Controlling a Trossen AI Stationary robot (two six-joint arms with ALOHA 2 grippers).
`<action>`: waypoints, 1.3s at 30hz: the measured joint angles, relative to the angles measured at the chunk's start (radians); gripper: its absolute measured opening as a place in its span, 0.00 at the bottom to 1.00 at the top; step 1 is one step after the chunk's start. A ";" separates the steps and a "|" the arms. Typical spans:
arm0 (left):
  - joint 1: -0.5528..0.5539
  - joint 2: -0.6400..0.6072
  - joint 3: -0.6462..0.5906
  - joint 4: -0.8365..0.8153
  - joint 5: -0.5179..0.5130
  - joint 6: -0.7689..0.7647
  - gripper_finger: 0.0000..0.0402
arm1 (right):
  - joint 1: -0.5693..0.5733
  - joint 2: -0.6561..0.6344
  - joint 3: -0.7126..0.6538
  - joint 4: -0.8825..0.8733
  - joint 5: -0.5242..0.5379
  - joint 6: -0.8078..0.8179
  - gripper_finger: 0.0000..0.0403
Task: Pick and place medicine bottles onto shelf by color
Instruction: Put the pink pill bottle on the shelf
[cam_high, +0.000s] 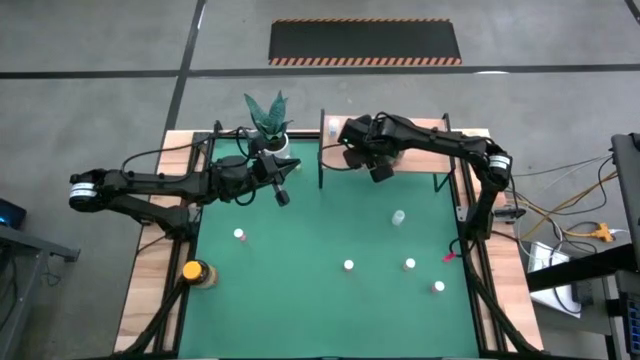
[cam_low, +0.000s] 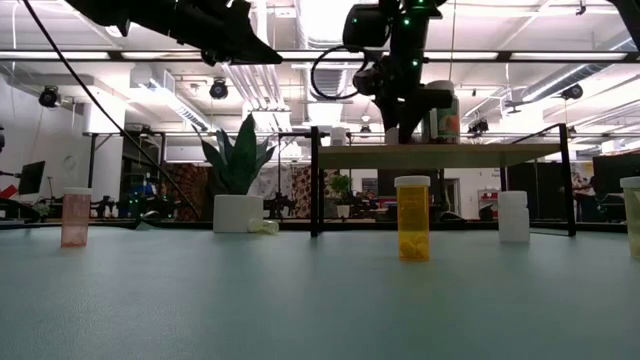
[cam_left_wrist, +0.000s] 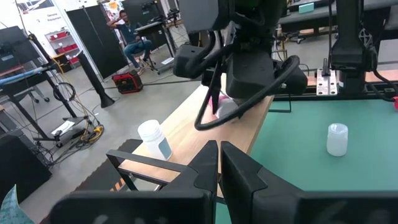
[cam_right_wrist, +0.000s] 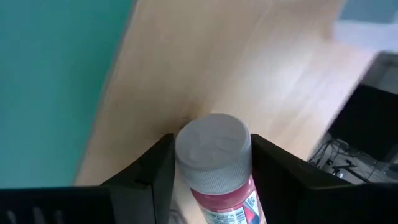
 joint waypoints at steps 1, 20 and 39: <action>0.000 0.000 0.000 0.000 0.000 0.000 0.00 | 0.000 -0.002 0.009 0.011 -0.004 0.000 0.40; -0.007 0.000 0.000 0.000 0.003 -0.001 0.00 | -0.159 -0.058 -0.002 0.381 -0.863 0.369 0.40; -0.011 0.000 0.000 0.000 0.004 0.000 0.00 | -0.164 -0.058 -0.056 0.378 -0.783 0.366 0.50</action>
